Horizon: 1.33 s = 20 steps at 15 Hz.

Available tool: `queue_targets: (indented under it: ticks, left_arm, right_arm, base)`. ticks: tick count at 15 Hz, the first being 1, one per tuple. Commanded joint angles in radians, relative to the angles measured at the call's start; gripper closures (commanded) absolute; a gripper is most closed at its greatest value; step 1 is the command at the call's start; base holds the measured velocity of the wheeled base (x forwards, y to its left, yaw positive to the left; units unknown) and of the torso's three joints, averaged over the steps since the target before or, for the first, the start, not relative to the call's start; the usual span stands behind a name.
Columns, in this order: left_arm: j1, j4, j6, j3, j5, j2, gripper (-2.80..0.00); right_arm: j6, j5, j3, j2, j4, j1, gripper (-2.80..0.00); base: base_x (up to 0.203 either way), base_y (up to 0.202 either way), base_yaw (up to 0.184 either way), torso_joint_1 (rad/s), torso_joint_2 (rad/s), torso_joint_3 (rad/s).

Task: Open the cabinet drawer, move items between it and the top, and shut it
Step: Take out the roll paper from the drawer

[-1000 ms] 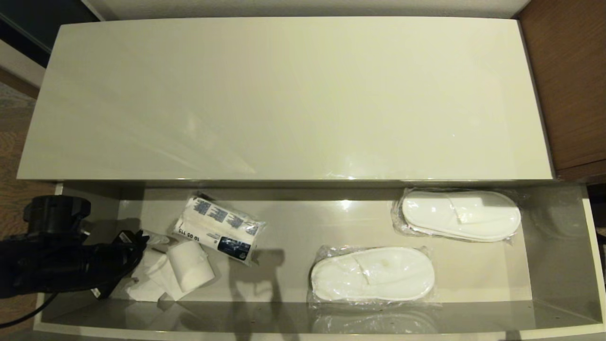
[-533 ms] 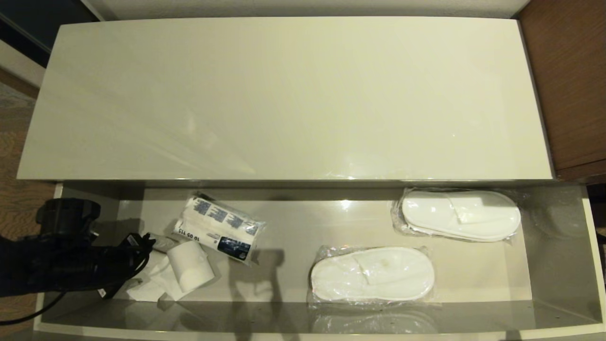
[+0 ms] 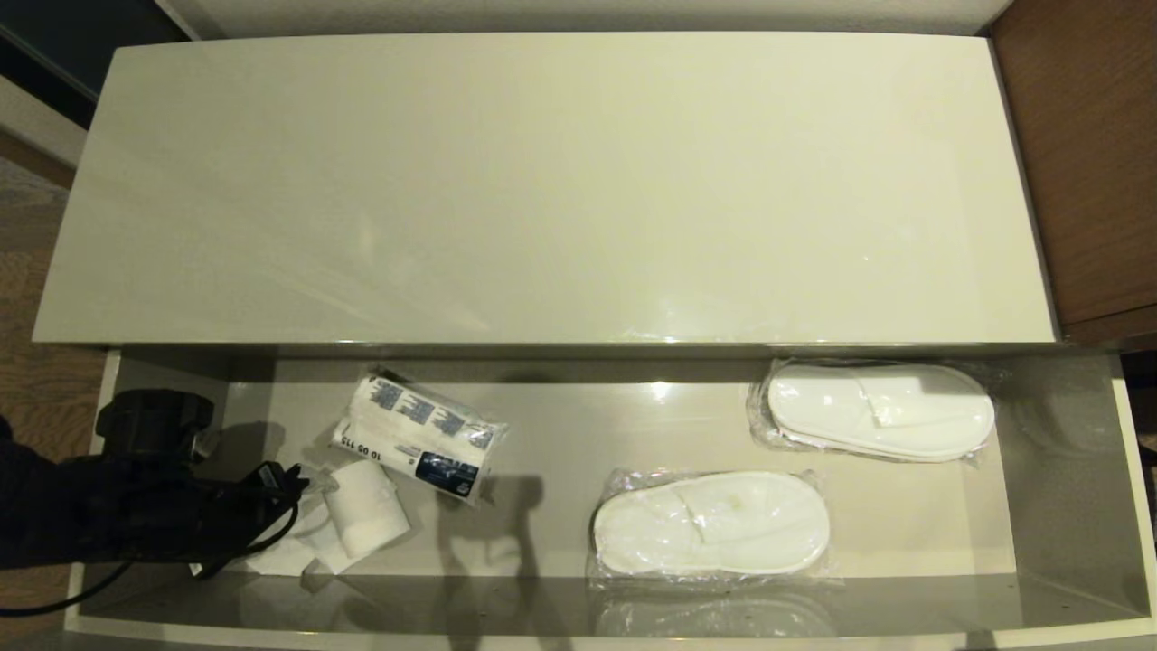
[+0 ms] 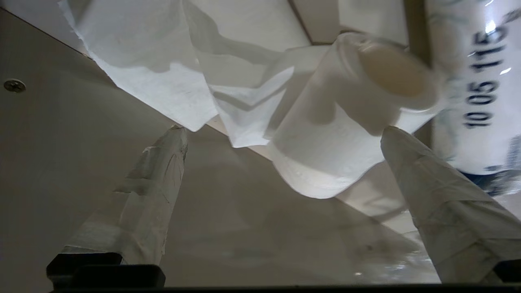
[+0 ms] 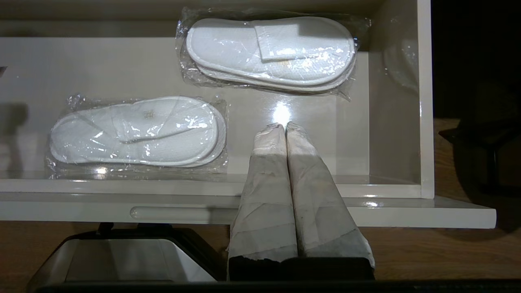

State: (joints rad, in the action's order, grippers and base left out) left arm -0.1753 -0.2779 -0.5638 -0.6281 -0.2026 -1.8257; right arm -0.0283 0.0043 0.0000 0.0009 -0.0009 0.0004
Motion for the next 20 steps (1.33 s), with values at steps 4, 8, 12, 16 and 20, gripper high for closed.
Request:
queue_targets:
  ticks: [4, 8, 12, 16, 20]
  left_arm:
    - [0.016, -0.006, 0.053, 0.022, 0.038, -0.017, -2.80]
    - [0.057, -0.121, 0.104, 0.061, 0.124, -0.064, -2.80]
    - [0.073, -0.138, 0.104, 0.059, 0.124, -0.061, -2.80]
    - [0.116, -0.140, 0.104, 0.075, 0.121, -0.057, -2.80]
    - [0.161, -0.140, 0.104, 0.093, 0.097, -0.010, -2.80]
  right_arm:
    - [0.007, -0.001, 0.000, 0.001, -0.001, 0.001, 0.00]
    - [0.008, -0.001, 0.002, 0.001, -0.002, 0.001, 0.00]
    - [0.008, -0.001, 0.002, 0.001, -0.002, 0.001, 0.00]
    - [0.008, -0.001, 0.002, 0.001, -0.002, 0.000, 0.00]
    - [0.007, -0.001, 0.002, 0.001, -0.001, 0.000, 0.00]
  base:
    - [0.000, 0.000, 0.000, 0.000, 0.00, 0.000]
    - [0.000, 0.000, 0.000, 0.000, 0.00, 0.000]
    - [0.000, 0.000, 0.000, 0.000, 0.00, 0.000]
    - [0.000, 0.000, 0.000, 0.000, 0.00, 0.000]
    - [0.000, 0.000, 0.000, 0.000, 0.00, 0.000]
